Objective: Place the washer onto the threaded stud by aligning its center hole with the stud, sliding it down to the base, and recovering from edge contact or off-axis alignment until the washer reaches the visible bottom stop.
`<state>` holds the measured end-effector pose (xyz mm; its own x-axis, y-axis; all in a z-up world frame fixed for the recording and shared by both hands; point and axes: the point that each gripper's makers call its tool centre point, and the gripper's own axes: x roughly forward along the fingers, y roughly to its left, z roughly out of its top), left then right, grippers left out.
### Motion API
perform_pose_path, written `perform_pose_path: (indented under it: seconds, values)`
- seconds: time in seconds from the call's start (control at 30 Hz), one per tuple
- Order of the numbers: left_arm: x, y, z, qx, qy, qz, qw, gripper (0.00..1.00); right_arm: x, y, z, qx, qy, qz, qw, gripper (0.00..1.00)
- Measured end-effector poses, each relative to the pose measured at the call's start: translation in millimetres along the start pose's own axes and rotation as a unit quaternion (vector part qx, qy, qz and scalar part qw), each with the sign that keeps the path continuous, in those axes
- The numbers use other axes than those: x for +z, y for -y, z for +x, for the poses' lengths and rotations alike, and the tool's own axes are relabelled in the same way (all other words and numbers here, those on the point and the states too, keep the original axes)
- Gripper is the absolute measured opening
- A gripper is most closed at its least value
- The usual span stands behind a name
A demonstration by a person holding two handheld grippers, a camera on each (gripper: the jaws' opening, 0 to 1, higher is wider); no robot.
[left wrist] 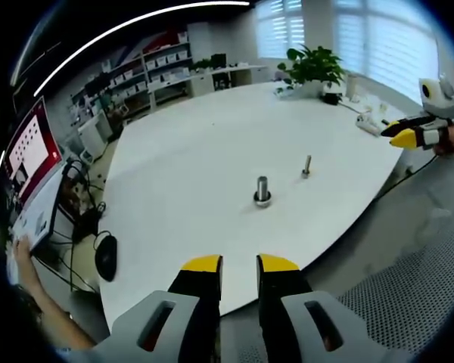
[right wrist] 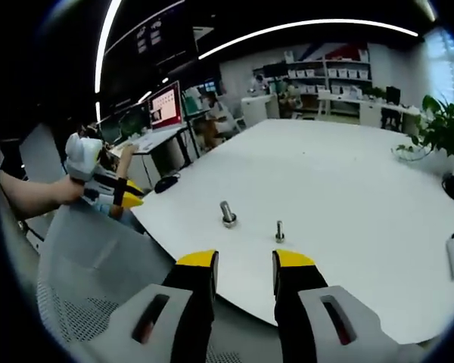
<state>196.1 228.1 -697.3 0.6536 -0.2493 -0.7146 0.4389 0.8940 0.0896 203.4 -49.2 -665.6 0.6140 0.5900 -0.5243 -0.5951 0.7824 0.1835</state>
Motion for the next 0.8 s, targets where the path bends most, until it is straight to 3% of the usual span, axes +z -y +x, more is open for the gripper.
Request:
perform_pose_path:
  seconds: [0.8]
  values:
    - [7.7, 3.1, -2.8, -0.010, 0.023, -0.001, 0.9997, 0.15, -5.2, -3.9, 1.7, 0.000, -0.015, -0.025, 0.9996, 0.31]
